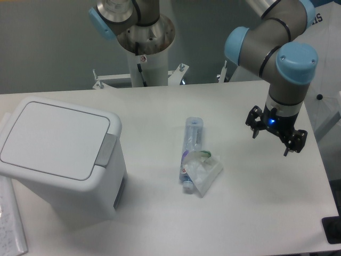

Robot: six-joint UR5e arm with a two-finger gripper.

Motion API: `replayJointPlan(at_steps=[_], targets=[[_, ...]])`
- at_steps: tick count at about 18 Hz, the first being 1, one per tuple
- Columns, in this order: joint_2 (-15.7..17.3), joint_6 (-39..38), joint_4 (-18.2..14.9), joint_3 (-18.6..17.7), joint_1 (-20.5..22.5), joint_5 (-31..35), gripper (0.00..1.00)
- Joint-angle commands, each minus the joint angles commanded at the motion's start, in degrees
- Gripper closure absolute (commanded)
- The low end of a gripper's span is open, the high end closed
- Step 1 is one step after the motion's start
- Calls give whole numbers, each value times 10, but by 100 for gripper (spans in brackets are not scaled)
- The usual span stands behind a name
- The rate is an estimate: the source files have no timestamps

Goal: Open the trash can

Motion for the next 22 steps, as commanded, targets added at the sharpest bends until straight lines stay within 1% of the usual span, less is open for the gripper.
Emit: replayJointPlan(at_steps=[7, 9, 13, 18, 22], targets=[[2, -3, -2, 1, -1, -2, 0], [3, -28, -3, 3, -1, -13, 0], [12, -100, -13, 11, -8, -35, 0], [15, -217, -15, 11, -50, -73, 0], [20, -364, -2, 11, -80, -113, 0]])
